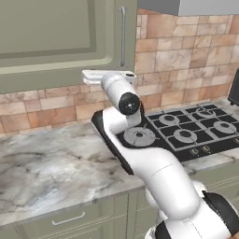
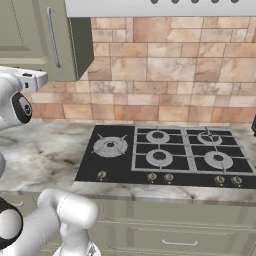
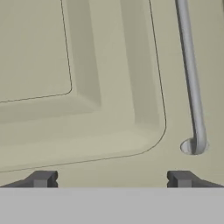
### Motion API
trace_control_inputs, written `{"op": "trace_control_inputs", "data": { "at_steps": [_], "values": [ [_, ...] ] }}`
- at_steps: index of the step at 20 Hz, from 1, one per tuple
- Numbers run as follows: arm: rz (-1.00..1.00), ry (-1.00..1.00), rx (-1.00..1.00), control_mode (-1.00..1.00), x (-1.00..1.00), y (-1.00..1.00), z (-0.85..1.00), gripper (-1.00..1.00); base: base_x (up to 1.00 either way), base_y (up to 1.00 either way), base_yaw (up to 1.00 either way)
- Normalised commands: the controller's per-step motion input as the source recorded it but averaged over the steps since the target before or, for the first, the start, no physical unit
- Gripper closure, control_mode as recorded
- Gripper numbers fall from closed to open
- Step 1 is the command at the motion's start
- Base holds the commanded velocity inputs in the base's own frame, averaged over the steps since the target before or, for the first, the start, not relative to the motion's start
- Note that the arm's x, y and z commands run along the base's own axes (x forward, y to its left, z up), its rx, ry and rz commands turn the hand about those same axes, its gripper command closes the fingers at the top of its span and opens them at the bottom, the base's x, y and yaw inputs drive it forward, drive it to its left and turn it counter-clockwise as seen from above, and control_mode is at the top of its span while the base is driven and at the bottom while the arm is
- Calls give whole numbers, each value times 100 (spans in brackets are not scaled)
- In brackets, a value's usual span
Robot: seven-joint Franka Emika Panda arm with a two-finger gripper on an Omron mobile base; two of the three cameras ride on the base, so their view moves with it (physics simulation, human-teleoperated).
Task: Close all open cabinet doors.
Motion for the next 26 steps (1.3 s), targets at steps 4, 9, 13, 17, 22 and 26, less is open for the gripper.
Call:
{"op": "trace_control_inputs", "data": {
  "at_steps": [4,9,13,17,22,26],
  "values": [
    [0,23,0,-100,-50,-28,20,-100,0,0,0],
    [1,21,0,-100,-59,-42,2,-100,0,0,0],
    [4,17,0,-100,-67,-54,0,-100,0,0,0],
    [6,23,-1,-100,-63,-42,0,-100,0,0,0],
    [6,27,-6,-100,-58,-24,0,-100,0,0,0],
    [5,23,-8,-100,-64,-18,0,-100,0,0,0]
  ]
}}
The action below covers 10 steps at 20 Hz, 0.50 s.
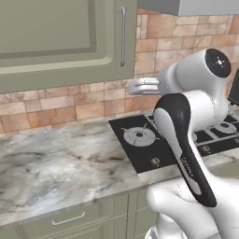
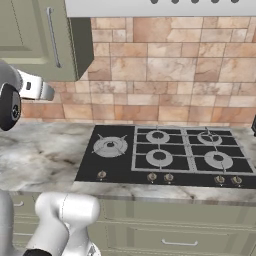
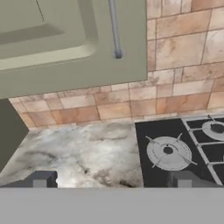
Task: Close all open cabinet doors.
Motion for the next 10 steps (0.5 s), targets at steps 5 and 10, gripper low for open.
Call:
{"op": "trace_control_inputs", "data": {
  "at_steps": [5,10],
  "values": [
    [1,15,-8,-100,-79,-23,-4,-100,0,0,0],
    [0,15,-6,-100,-70,-30,-5,-100,0,0,0]
  ]
}}
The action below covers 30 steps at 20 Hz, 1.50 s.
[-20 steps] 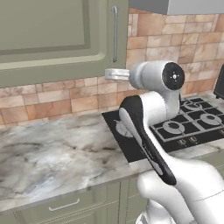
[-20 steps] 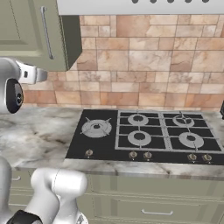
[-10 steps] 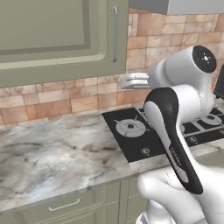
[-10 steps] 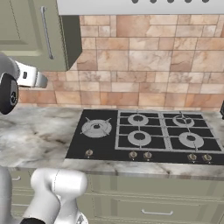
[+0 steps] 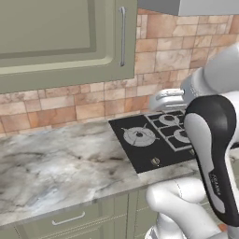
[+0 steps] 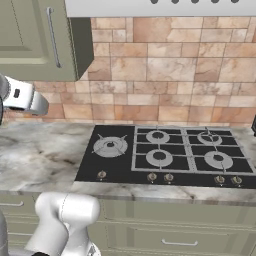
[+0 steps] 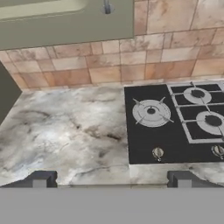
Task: Close all open cabinet doors.
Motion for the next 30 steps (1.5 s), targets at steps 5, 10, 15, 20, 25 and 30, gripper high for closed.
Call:
{"op": "trace_control_inputs", "data": {
  "at_steps": [5,10,15,20,25,30],
  "values": [
    [0,16,-7,-100,-59,-37,-5,-100,0,0,0],
    [0,10,-7,-100,-51,-40,-10,-100,0,0,0],
    [0,11,-6,-100,-43,-30,-12,-100,0,0,0],
    [0,4,-2,-100,-30,-7,-7,-100,0,0,0],
    [0,0,0,-100,-3,0,-3,-100,0,0,0],
    [0,8,2,-100,0,3,-22,-100,0,0,0]
  ]
}}
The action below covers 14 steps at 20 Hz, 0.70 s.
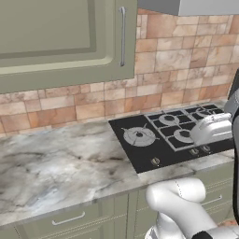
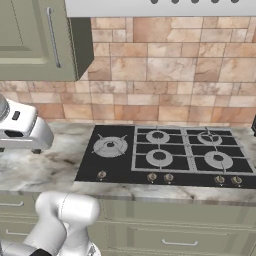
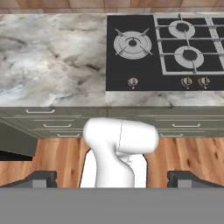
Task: Close all open cabinet doors.
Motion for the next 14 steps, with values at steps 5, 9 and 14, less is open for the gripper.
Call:
{"op": "trace_control_inputs", "data": {
  "at_steps": [5,9,14],
  "values": [
    [0,0,1,-100,0,0,-16,-100,0,0,0],
    [0,0,0,-100,0,0,-2,-100,0,0,0],
    [0,0,0,100,0,0,0,-100,0,0,3]
  ]
}}
